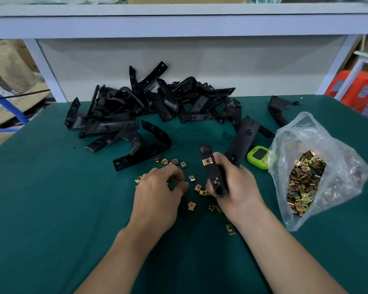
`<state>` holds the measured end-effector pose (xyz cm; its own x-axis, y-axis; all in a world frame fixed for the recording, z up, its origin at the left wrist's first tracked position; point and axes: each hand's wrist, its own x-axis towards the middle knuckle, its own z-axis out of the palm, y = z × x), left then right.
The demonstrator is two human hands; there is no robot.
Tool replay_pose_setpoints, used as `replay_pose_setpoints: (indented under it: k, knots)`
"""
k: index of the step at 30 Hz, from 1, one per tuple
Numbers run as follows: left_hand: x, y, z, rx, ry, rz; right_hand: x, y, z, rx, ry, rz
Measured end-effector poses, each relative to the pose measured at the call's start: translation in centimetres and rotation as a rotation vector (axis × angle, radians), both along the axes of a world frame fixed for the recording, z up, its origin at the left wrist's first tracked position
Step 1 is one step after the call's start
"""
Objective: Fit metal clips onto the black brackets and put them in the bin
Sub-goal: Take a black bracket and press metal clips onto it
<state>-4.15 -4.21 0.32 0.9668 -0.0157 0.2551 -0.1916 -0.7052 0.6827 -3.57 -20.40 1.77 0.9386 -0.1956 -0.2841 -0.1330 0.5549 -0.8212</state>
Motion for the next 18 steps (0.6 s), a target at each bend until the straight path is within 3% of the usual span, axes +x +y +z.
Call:
replay_pose_setpoints:
  k: [5, 12, 18]
  knots:
    - [-0.5, -0.5, 0.6, -0.3, 0.012, 0.017, 0.0, 0.0, -0.1, 0.033, 0.031, -0.018]
    - [-1.2, -0.4, 1.3, -0.275, 0.069, 0.029, -0.3, 0.4, -0.2, -0.003, 0.006, -0.01]
    - [-1.4, -0.8, 1.9, -0.413, 0.134, -0.075, -0.3, 0.7, -0.1, -0.087, 0.026, -0.016]
